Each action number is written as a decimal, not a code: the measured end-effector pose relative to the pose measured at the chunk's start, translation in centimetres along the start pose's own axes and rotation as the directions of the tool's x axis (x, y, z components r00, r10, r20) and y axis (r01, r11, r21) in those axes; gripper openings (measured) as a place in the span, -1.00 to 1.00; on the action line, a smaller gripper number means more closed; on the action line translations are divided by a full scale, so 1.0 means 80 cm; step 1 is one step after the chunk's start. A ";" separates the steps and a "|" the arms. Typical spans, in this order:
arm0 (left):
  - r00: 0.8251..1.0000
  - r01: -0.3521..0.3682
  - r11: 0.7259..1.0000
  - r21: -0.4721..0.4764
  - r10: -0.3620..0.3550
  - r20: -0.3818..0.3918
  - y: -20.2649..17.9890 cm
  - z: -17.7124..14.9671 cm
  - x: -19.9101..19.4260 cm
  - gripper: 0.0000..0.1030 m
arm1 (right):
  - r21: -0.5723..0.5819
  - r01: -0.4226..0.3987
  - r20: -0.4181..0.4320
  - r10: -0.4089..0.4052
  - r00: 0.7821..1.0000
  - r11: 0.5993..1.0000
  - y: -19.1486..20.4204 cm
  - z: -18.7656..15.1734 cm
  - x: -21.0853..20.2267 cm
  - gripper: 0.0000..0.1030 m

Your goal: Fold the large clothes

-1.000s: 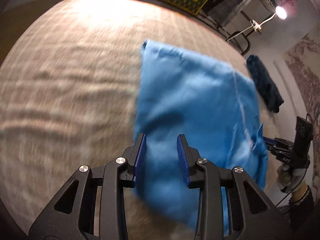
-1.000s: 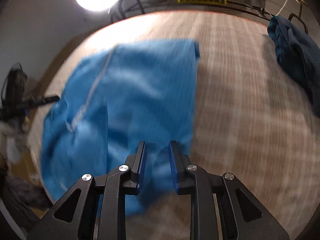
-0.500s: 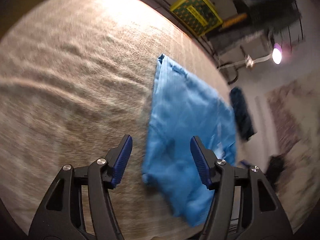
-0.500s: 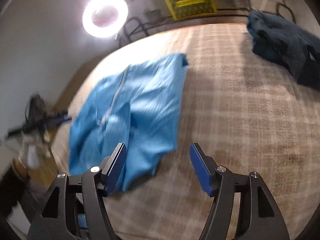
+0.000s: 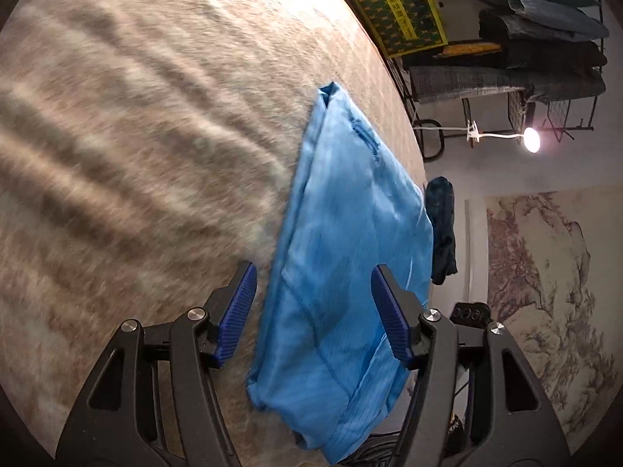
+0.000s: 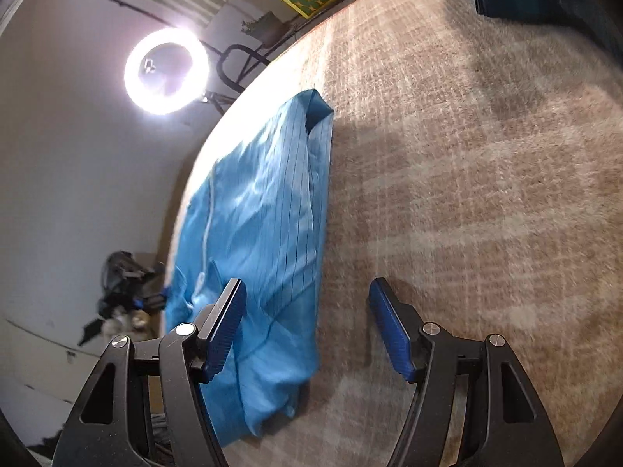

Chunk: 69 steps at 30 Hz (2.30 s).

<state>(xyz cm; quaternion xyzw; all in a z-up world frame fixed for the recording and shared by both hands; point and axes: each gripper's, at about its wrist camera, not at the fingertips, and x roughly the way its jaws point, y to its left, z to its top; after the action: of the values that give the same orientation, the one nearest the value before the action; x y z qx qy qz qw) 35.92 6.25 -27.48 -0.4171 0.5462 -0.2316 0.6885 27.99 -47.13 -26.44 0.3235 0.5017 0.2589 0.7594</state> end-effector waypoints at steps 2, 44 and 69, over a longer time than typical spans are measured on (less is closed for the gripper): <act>1.000 0.007 1.000 0.011 -0.006 -0.024 -0.006 0.009 0.010 0.21 | 0.019 -0.036 -0.008 0.037 0.999 0.999 -0.004 0.005 0.008 0.09; 0.996 -0.081 0.883 0.463 0.060 0.059 -0.234 -0.073 0.072 -0.88 | -0.303 0.255 0.162 -0.214 0.963 0.918 0.132 0.013 -0.105 -0.93; 0.998 0.054 0.719 0.693 -0.055 -0.021 -0.517 -0.066 0.343 -0.88 | -0.248 0.563 0.418 -0.437 0.796 0.789 0.003 0.147 -0.316 -0.93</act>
<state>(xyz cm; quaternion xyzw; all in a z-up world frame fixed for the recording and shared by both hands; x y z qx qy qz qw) 44.71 -39.24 -8.88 -0.1456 0.4071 -0.4389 0.7877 29.76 -67.81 -7.87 0.0716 0.3755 0.0727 0.9212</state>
